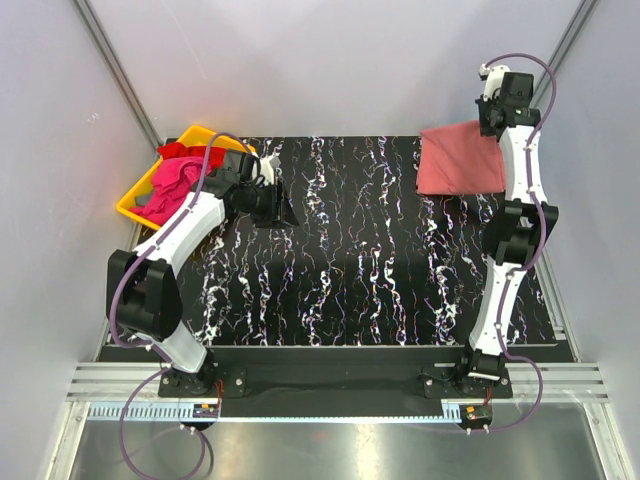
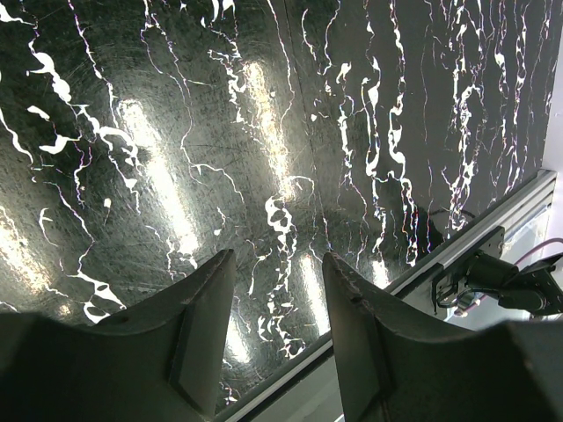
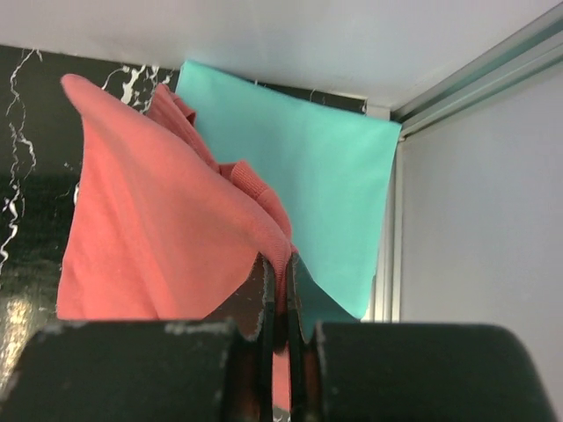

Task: Fold and stack the t-shirts
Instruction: Neatly place the folded tshirt to the corner

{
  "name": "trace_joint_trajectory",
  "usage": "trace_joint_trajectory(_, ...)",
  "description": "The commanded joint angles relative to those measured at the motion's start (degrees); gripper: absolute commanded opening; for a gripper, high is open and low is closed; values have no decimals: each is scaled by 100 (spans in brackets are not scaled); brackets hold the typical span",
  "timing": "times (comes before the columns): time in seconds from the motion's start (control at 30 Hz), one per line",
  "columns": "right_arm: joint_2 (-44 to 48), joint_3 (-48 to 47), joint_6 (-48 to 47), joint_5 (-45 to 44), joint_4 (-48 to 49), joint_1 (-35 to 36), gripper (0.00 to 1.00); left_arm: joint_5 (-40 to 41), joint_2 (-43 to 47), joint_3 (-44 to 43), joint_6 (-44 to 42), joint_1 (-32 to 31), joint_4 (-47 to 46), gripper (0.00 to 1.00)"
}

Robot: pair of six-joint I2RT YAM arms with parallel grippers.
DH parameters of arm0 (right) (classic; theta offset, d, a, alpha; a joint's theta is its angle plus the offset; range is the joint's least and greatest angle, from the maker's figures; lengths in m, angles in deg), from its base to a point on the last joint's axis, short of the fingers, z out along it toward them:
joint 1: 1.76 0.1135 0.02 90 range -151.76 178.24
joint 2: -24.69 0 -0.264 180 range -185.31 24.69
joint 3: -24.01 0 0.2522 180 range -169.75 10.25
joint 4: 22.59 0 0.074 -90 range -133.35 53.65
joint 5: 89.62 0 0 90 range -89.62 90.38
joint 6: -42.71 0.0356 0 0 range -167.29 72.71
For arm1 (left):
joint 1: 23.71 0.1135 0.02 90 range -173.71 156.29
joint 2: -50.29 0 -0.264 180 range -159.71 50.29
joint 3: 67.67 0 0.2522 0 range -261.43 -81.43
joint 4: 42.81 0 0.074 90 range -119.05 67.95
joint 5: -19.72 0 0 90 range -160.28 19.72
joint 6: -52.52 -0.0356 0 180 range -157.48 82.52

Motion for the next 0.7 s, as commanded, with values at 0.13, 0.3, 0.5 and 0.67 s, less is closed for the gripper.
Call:
trace_joint_trajectory(0.13, -351, -680, -250, 35, 463, -232, 0, -228, 244, 29, -56, -28, -205, 49)
trace_joint_trajectory(0.3, -658, -1083, -145, 78, 569, -346, 0, -149, 306, 64, -83, -28, -205, 50)
trace_joint_trajectory(0.5, -878, -1058, 215, 324, 1060, -592, 0, -166, 236, 64, -83, -28, -205, 50)
trace_joint_trajectory(0.67, -975, -768, 576, 667, 1727, -856, 0, -131, 226, 81, -83, -28, -197, 50)
